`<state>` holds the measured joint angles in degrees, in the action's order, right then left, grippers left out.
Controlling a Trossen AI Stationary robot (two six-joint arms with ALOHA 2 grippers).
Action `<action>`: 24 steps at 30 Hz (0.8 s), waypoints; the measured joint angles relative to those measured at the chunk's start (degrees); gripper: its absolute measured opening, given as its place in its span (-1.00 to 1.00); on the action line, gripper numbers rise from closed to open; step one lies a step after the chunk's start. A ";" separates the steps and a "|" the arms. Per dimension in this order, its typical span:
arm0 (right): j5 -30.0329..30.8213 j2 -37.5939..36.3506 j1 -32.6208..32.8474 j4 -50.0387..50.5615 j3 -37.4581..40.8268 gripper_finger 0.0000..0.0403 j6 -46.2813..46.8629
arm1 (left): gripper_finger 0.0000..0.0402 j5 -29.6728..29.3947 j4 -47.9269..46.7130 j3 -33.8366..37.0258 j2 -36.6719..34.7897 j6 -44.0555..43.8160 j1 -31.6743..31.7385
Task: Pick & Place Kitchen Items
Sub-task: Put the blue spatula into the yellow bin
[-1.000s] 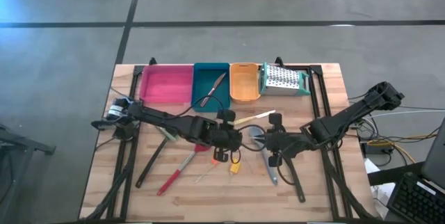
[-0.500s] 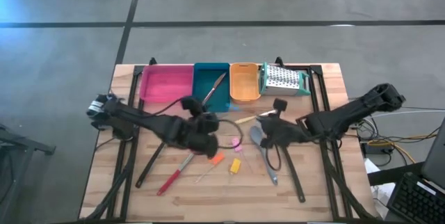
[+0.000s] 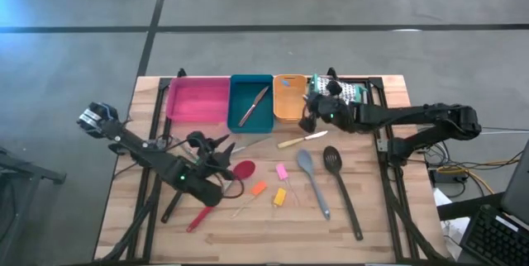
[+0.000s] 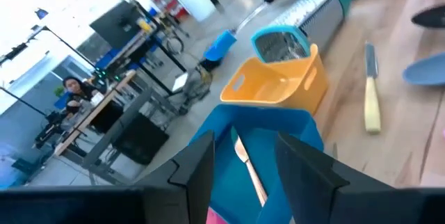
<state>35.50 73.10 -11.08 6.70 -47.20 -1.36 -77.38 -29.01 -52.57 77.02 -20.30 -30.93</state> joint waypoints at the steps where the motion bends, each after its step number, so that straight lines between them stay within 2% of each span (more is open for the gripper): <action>1: -0.68 0.21 -1.27 -0.35 0.00 -0.95 -0.12 | -0.24 -0.42 1.97 1.55 -0.85 0.82 -0.32; 5: -5.17 1.97 -6.01 -2.00 -0.02 -0.95 0.66 | -0.24 1.03 10.01 6.94 -4.47 4.97 -0.79; 8: -8.59 4.79 -8.76 -2.80 -0.29 -0.95 0.98 | -0.25 4.39 17.25 9.89 -7.16 10.27 -0.79; 10: -8.91 7.75 -9.96 -2.76 -1.09 -0.95 1.13 | -0.27 8.00 25.38 12.44 -9.08 15.85 -0.79; 12: -9.17 10.60 -11.18 -2.56 -1.62 -0.95 1.20 | -0.29 14.19 36.65 16.16 -10.85 23.49 -0.79; 16: -9.13 15.77 -12.26 -2.50 -3.74 -0.95 1.38 | -0.34 30.74 63.14 24.78 -14.48 39.28 -0.79; 18: -9.16 17.64 -12.27 -2.76 -4.87 -0.95 1.39 | -0.35 35.23 72.59 28.35 -16.06 43.32 -0.79; 20: -9.19 18.95 -12.19 -2.45 -5.53 -0.95 2.39 | -0.36 36.84 77.95 30.94 -17.50 44.20 -0.79; 24: -9.17 21.40 -12.28 -2.30 -6.84 -0.95 4.22 | -0.35 36.95 80.52 33.88 -20.34 43.79 -0.77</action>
<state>26.32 94.50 -23.36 4.40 -54.04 2.86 -40.43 51.51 -18.70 56.68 23.49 -31.70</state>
